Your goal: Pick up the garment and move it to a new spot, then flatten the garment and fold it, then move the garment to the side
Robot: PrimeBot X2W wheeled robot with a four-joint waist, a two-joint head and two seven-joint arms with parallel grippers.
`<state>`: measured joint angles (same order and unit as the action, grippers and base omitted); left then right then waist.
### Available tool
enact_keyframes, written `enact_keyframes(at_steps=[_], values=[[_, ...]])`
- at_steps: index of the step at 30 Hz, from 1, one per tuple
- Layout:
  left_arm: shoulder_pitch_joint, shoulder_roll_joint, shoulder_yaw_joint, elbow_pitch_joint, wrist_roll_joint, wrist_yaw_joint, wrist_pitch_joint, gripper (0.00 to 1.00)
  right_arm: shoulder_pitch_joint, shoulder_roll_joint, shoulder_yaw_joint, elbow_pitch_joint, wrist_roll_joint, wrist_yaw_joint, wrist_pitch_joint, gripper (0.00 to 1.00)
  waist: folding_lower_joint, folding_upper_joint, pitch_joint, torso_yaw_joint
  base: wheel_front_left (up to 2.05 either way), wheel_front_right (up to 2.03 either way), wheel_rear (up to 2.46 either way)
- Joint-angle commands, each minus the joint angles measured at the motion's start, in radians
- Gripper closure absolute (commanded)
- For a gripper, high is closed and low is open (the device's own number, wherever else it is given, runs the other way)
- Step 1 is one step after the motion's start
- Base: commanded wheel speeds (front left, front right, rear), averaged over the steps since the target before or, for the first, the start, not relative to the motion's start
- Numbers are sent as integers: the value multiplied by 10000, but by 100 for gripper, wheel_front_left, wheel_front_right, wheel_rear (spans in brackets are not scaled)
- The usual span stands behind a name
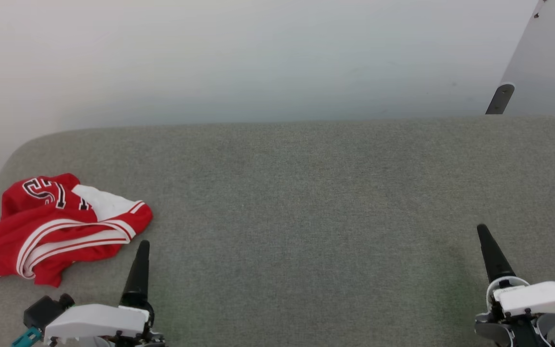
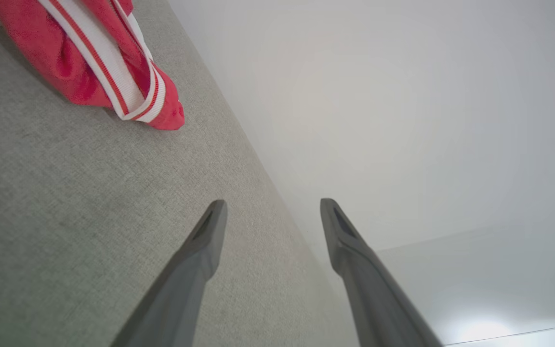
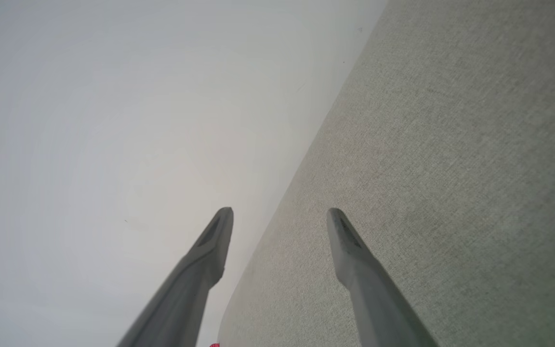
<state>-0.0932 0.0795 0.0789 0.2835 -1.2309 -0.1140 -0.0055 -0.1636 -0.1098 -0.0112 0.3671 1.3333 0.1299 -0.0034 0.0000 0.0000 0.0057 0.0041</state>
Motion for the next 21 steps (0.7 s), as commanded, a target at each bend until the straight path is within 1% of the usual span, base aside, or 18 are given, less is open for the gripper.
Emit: enact_keyframes(at_steps=[1, 10, 16, 21], values=[[-209, 33, 45, -187, 504, 35, -103, 0, -421, -116, 79, -107, -436, 5, -119, 0, 0, 0, 8, 3, 0, 0, 0], [-233, -74, 166, -401, 2347, 41, -442, 0, -617, -231, 214, -269, -2242, 6, -461, 0, 0, 0, 71, 24, 0, 0, 0], [-230, -61, 77, -612, 3698, 108, -652, 0, -736, -322, 359, -290, -3616, 6, -672, 0, 0, 0, 130, 42, 0, 0, 0], [-187, -70, 6, -666, 4563, 172, -816, 0, -820, -336, 431, -367, -4573, 6, -834, 0, 0, 0, 182, 42, 0, 0, 0]])
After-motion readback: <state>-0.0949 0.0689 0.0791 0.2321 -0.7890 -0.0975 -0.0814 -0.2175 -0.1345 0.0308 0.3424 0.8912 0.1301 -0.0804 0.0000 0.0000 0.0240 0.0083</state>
